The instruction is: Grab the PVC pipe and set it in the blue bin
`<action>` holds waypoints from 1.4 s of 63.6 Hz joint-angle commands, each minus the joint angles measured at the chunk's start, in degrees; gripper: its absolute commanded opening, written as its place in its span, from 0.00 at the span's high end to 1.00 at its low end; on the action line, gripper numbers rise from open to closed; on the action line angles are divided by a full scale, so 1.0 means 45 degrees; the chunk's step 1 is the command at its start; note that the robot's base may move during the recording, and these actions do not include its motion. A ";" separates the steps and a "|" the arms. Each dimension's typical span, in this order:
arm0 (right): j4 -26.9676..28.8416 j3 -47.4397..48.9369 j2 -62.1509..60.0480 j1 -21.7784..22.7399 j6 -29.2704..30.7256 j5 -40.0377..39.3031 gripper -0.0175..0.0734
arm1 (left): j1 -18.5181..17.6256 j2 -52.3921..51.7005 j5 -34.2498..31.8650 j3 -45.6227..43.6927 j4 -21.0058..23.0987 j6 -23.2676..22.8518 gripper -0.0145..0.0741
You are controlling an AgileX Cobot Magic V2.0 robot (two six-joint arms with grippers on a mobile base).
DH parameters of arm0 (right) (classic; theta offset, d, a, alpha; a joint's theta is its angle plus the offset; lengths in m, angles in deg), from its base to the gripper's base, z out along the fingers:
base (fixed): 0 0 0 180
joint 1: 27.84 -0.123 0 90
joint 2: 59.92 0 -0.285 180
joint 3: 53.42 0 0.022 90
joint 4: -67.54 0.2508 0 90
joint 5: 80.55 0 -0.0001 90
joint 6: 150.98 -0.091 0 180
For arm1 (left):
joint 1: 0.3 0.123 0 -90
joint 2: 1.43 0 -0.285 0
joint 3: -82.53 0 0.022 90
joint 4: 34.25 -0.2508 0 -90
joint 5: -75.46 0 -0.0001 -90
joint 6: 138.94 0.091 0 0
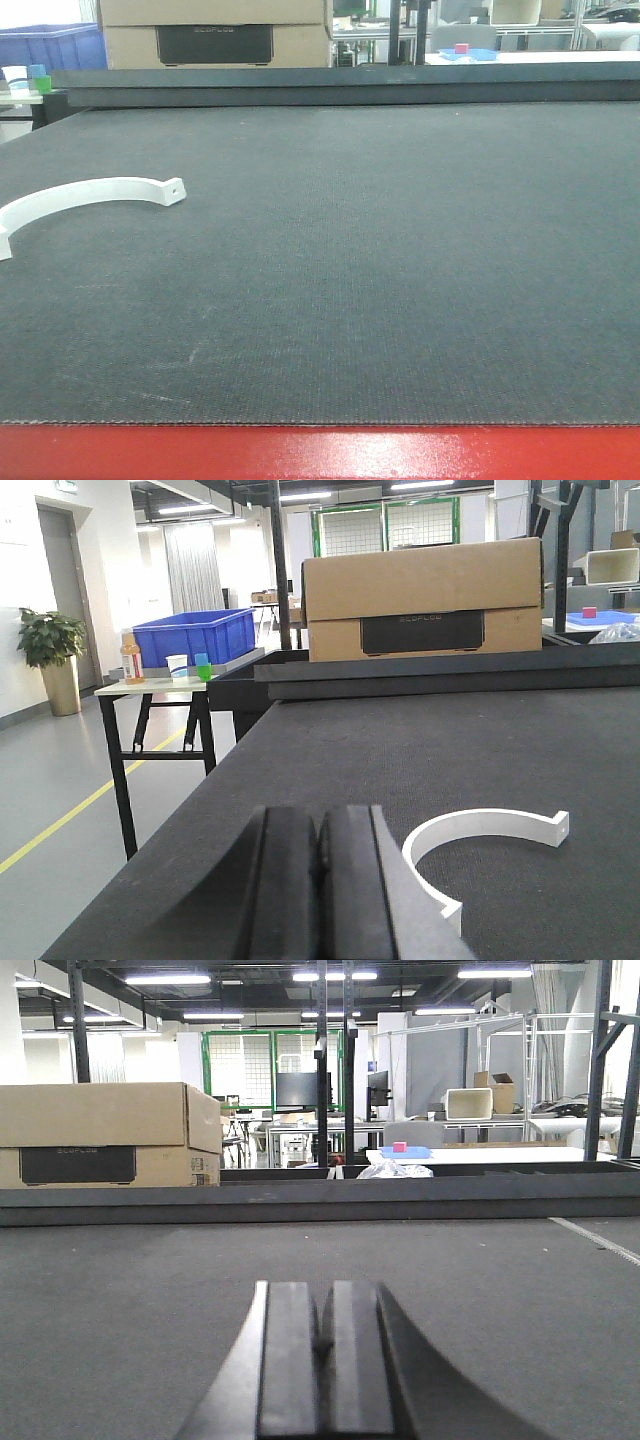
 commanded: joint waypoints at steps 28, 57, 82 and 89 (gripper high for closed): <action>-0.0032 -0.0027 -0.0032 0.0000 0.0006 -0.0231 0.99 | 0.0004 -0.0036 -0.0171 -0.0020 0.0042 -0.0018 0.96; -0.0032 -0.0027 -0.0032 0.0000 0.0006 -0.0283 0.99 | 0.0004 -0.0036 -0.0171 -0.0020 0.0042 -0.0018 0.96; -0.0032 0.0422 -0.0032 0.0000 0.0006 -0.0890 0.99 | 0.0004 -0.0036 -0.1423 -0.0020 0.0489 -0.0400 0.96; 0.0003 0.1547 -0.0032 0.0000 0.0006 -0.0257 0.99 | 0.0004 -0.0036 -0.1104 -0.0245 0.1464 -0.0475 0.96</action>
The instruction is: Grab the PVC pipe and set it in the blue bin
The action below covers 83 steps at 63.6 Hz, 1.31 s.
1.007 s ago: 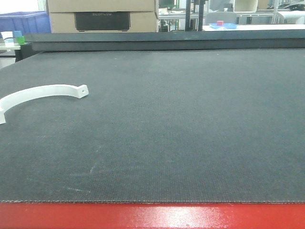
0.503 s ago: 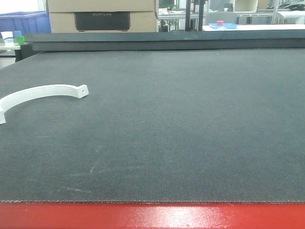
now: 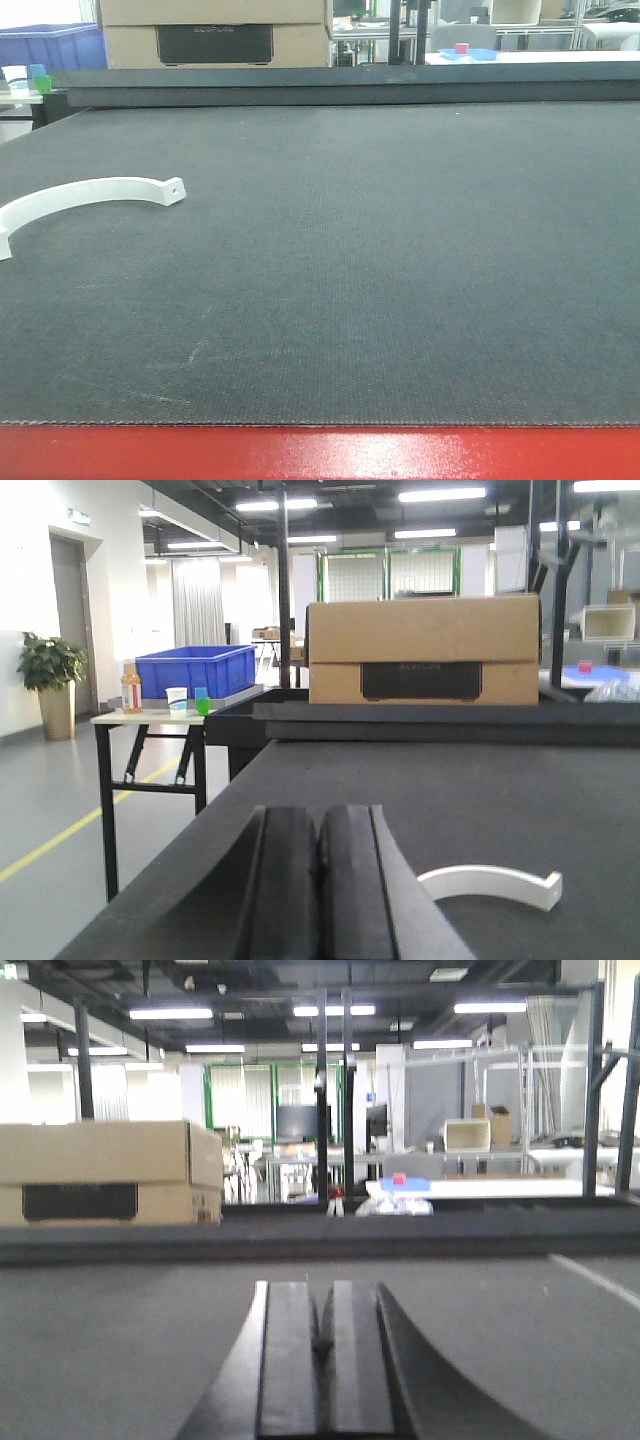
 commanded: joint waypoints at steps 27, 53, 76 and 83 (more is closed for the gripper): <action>0.0003 0.6430 0.3317 0.0000 0.0006 0.7370 0.99 | 0.0030 0.3330 0.4656 -0.5623 -0.0121 -0.0036 0.96; 0.0003 0.9584 0.9603 0.0000 0.0006 1.1007 0.99 | 0.0030 1.1011 0.5203 -0.9285 0.0016 -0.0036 0.96; 0.0003 0.9612 1.0756 0.0000 0.0006 0.8482 0.99 | 0.0006 1.4254 0.3349 -1.0055 0.0280 -0.0062 0.96; 0.0003 0.9612 1.0820 0.0000 0.0006 0.8369 0.99 | 0.0006 1.4254 0.2444 -1.0055 0.0280 -0.0062 0.96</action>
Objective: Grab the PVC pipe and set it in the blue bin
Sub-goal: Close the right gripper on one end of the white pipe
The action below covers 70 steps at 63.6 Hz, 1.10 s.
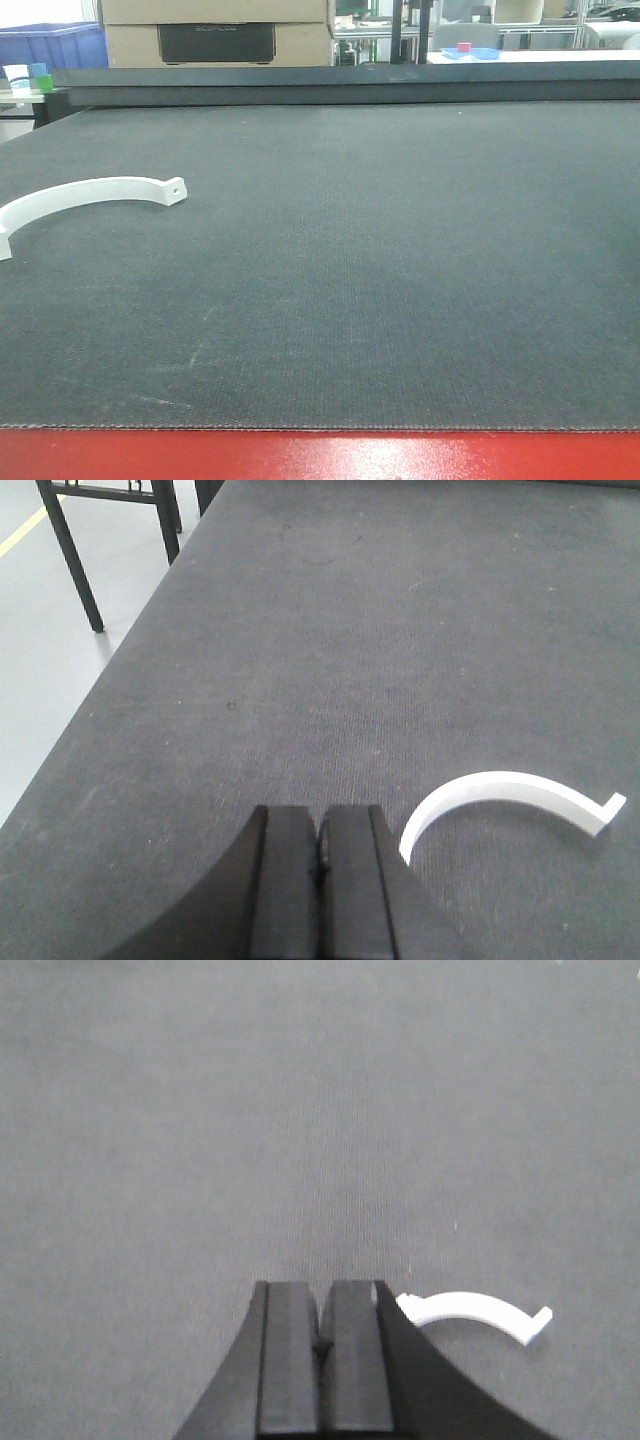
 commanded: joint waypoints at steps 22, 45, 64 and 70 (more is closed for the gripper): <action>-0.0773 0.0108 0.2033 0.0000 0.0139 -0.0494 0.98 | 0.0006 0.0185 -0.1203 -0.0900 0.0026 -0.0033 0.96; -0.1901 0.0108 0.3987 0.0000 0.0139 -0.0192 0.53 | 0.0006 0.1380 -0.0065 -0.1751 0.0197 -0.0033 0.66; -0.2520 0.0108 0.5534 0.0000 0.0139 0.0132 0.54 | 0.0006 0.2656 -0.0403 -0.1751 0.0299 -0.0033 0.58; -0.3016 0.0108 0.6002 0.0000 0.0139 0.0030 0.54 | 0.0006 0.2990 -0.0591 -0.1751 0.0299 -0.0033 0.58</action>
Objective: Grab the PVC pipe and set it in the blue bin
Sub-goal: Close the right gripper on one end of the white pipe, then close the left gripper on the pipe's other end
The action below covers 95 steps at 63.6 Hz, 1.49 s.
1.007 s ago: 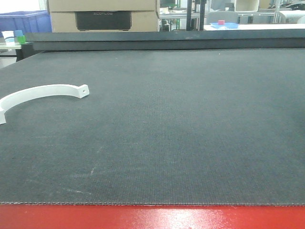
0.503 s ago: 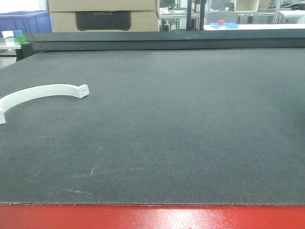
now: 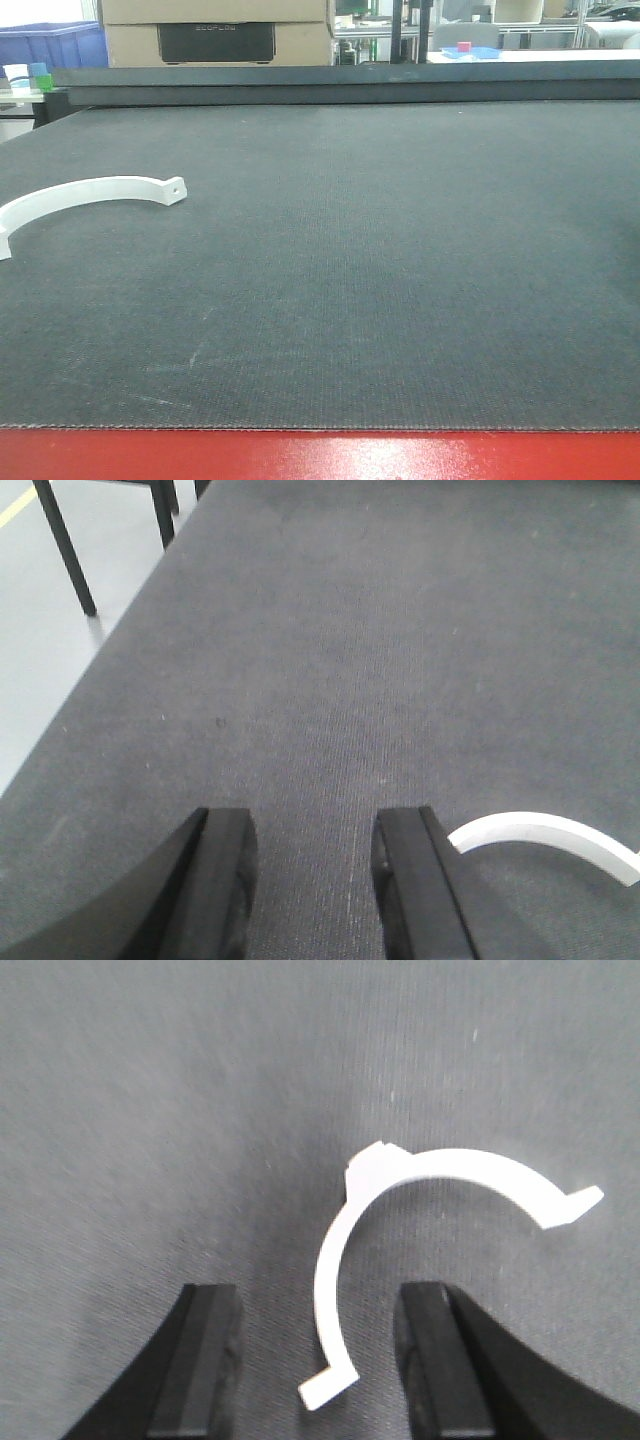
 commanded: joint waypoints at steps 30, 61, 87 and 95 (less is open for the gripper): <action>-0.0649 0.0103 0.2366 0.0020 0.0112 -0.1624 0.54 | 0.0006 0.0991 -0.1376 -0.0098 0.0096 -0.0033 0.58; -0.0727 0.0103 0.3782 0.0028 0.0112 -0.2602 0.54 | 0.0006 0.1172 -0.1815 -0.0098 0.0096 -0.0033 0.58; -0.1242 0.0103 0.3808 0.0028 0.0112 -0.2674 0.99 | 0.0006 0.1172 -0.1791 -0.0098 0.0096 -0.0033 0.58; -0.1242 0.0109 0.3750 0.0028 0.0112 -0.2619 0.99 | 0.0006 0.1172 -0.1766 -0.0098 0.0096 -0.0033 0.58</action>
